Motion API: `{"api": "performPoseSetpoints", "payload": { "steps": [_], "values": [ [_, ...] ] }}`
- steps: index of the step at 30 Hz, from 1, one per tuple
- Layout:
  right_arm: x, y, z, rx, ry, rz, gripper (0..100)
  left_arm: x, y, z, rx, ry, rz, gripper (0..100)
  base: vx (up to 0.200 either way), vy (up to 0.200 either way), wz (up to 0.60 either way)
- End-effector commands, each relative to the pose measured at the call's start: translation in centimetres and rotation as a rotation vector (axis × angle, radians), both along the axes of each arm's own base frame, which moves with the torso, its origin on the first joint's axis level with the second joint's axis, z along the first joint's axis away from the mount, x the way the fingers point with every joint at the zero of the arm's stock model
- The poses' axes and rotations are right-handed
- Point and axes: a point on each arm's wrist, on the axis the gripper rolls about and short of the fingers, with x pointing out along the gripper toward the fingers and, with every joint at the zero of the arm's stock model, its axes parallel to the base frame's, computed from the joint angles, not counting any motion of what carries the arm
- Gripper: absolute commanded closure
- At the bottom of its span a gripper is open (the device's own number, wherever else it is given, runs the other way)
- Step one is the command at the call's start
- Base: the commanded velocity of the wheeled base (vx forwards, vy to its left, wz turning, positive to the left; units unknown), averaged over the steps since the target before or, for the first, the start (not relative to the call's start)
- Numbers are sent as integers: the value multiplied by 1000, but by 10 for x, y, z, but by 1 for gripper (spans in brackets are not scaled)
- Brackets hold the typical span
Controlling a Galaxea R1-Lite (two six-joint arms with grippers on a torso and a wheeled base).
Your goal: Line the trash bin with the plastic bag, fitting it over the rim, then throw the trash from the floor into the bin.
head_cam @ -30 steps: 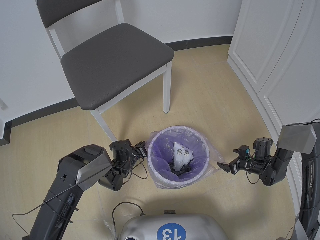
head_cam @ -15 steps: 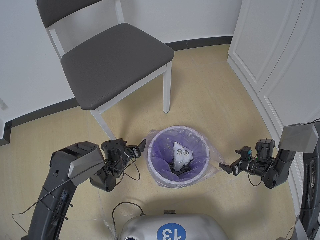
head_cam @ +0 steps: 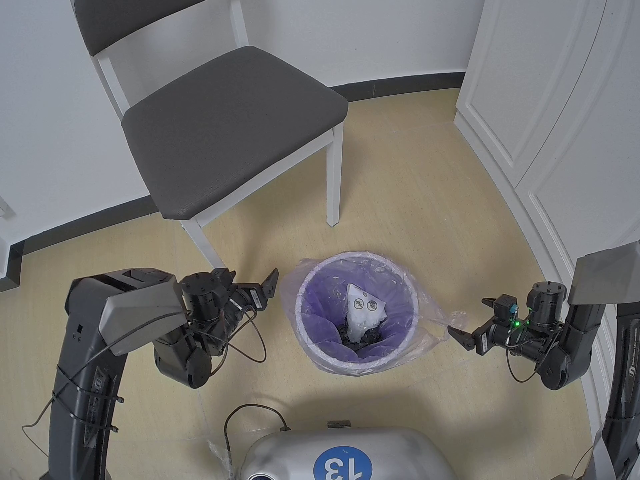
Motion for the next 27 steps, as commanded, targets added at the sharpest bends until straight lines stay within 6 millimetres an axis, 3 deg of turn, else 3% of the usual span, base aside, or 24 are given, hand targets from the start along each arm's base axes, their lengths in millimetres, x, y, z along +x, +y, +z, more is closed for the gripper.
{"api": "performPoseSetpoints", "payload": {
  "steps": [1, 8, 15, 19, 25, 27],
  "values": [
    [-5, -1, -4, 5, 3, -3, 0, -23, 1, 18, 12, -20, -17, 0, 0, 0, 0],
    [-24, -3, 14, 84, 7, -35, 0, -57, -5, 53, 6, -35, -71, 0, 0, 0, 0],
    [-50, -5, 51, 179, -23, -74, 0, -99, -14, 99, -17, -91, -128, 0, 0, 0, 0],
    [-56, -7, 68, 240, -58, -160, 0, -126, -11, 124, -33, -131, -155, 0, 0, 0, 0],
    [-62, -17, 93, 287, -151, -258, 0, -150, 3, 172, -82, -271, -128, 0, 0, 0, 0],
    [-64, -18, 99, 289, -173, -272, 0, -156, 8, 180, -82, -290, -122, 0, 0, 0, 0]
  ]
}}
